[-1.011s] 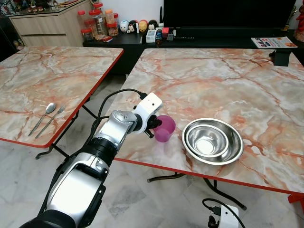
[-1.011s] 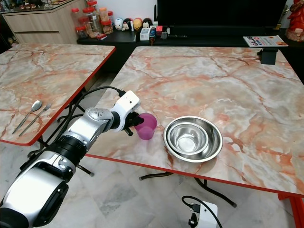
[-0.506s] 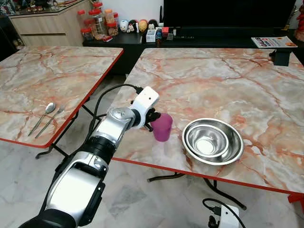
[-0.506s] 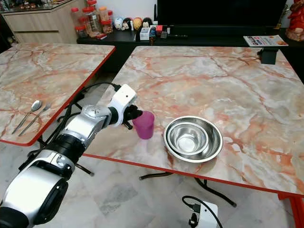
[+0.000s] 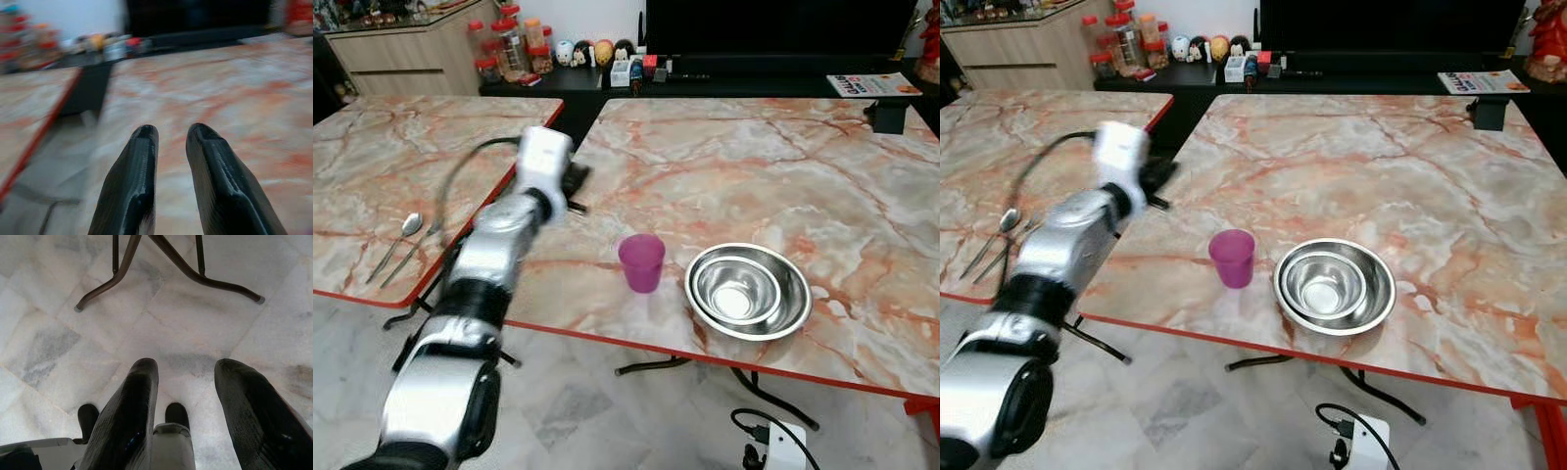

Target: Setting the table

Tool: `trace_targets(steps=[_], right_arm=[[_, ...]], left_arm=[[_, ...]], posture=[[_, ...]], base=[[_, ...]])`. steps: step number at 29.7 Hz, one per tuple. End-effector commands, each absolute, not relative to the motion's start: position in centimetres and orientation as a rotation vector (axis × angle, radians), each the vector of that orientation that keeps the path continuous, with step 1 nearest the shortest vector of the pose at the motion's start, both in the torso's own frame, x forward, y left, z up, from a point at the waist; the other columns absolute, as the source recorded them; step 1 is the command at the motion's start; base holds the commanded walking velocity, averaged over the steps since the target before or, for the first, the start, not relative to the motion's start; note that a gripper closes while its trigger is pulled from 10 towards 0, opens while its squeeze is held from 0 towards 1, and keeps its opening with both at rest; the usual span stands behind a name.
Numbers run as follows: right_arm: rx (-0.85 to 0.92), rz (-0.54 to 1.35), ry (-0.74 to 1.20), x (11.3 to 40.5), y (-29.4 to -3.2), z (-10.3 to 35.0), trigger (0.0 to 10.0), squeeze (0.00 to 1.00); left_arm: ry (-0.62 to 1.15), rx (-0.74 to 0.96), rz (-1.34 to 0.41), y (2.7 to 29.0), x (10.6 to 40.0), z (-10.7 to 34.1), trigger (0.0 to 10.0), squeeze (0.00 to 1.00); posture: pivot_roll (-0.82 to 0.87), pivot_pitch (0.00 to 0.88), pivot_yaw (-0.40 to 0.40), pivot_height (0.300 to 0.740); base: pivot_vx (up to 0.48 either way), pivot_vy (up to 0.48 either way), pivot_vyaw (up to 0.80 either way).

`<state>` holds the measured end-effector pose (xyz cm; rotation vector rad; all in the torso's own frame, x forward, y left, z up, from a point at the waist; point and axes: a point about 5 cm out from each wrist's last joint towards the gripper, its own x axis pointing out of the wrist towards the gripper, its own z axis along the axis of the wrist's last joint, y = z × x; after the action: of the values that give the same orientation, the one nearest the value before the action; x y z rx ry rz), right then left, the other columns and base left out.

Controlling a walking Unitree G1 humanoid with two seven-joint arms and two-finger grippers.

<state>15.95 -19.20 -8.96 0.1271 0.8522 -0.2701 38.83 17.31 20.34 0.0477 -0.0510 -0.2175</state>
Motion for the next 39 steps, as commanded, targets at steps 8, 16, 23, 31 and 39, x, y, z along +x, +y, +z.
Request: trace_targets(steps=[8,16,23,31,39], right_arm=[[0.125,-0.254,0.855,16.2,-19.1,-8.9,10.0,0.0],[0.12,-0.248,0.854,16.3,-19.1,-8.9,10.0,0.0],[0.119,-0.248,0.856,16.2,-19.1,-8.9,10.0,0.0],[0.12,-0.254,0.858,16.3,-19.2,-8.9,10.0,0.0],[0.089,-0.237,0.84,17.1,-20.0,-8.4,10.0,0.0]], left_arm=[[0.028,0.206,0.191,26.7,34.7,15.1,10.0,0.0],[0.206,0.339,0.271,29.6,31.3,9.5,10.0,0.0],[0.465,0.379,0.26,29.6,27.2,2.8,10.0,0.0],[0.718,0.295,0.137,26.5,23.3,-3.1,10.0,0.0],[0.877,0.17,-0.01,20.7,20.6,-6.8,10.0,0.0]], posture=[[0.02,0.0,0.067,0.74],[0.02,0.0,0.07,0.74],[0.02,0.0,0.071,0.74],[0.02,0.0,0.058,0.74],[-0.01,0.0,0.017,0.74]], base=[[0.0,0.0,0.0],[0.0,0.0,0.0],[0.0,0.0,0.0],[0.0,0.0,0.0],[0.0,0.0,0.0]])
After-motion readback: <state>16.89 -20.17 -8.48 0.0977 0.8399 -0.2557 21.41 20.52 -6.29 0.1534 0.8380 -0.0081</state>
